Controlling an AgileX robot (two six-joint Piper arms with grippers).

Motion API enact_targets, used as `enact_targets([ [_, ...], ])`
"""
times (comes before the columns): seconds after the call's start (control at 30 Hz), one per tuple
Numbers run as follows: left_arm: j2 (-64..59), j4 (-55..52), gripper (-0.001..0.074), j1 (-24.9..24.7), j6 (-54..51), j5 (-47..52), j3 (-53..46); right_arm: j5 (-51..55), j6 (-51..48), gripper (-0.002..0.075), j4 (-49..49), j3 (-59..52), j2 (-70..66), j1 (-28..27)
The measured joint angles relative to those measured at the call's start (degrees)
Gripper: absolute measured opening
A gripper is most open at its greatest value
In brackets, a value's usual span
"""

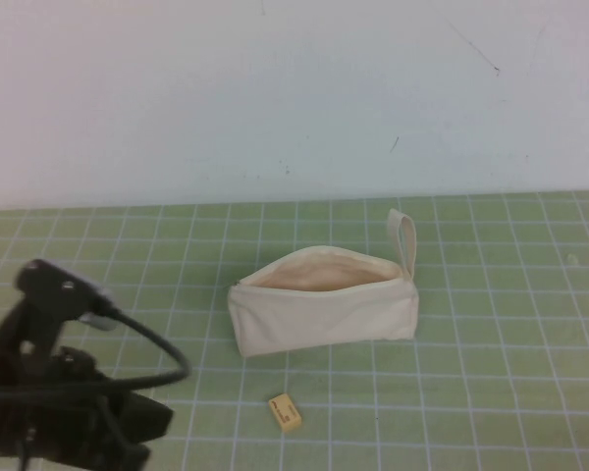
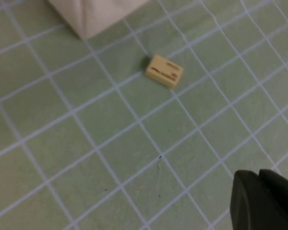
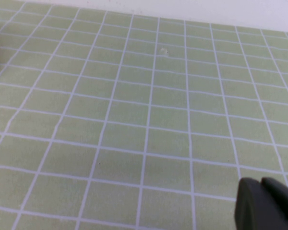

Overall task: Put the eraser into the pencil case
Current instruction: Pick up the eraser from the table

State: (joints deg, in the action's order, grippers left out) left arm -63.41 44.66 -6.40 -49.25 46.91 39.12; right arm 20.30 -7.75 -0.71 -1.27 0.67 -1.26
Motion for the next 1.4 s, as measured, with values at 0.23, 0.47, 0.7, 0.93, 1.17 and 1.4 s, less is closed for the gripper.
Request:
enact_targets([
  [0.23, -10.5, -8.7, -0.0001, -13.5, 14.0, -3.4, 7.1, 0.0, 0.0, -0.0001, 0.0, 0.0, 0.0, 0.0],
  [0.47, -22.3, -25.8, -0.0001, -25.0, 26.4, -2.4, 18.2, 0.0, 0.0, -0.0001, 0.0, 0.0, 0.0, 0.0],
  [0.7, -33.6, -30.1, 0.0041, -27.8, 29.2, 0.7, 28.3, 0.0, 0.0, -0.0001, 0.0, 0.0, 0.0, 0.0],
  [0.93, -42.7, -34.5, 0.0341, -27.8, 31.2, 5.2, 36.5, 0.0, 0.0, -0.0001, 0.0, 0.0, 0.0, 0.0],
  [1.17, -47.4, -38.4, 0.0396, -27.8, 31.6, 5.1, 38.0, 0.0, 0.0, -0.0001, 0.0, 0.0, 0.0, 0.0],
  [1.4, -50.8, -39.1, 0.0399, -27.8, 31.2, 2.5, 38.0, 0.0, 0.0, -0.0001, 0.0, 0.0, 0.0, 0.0],
])
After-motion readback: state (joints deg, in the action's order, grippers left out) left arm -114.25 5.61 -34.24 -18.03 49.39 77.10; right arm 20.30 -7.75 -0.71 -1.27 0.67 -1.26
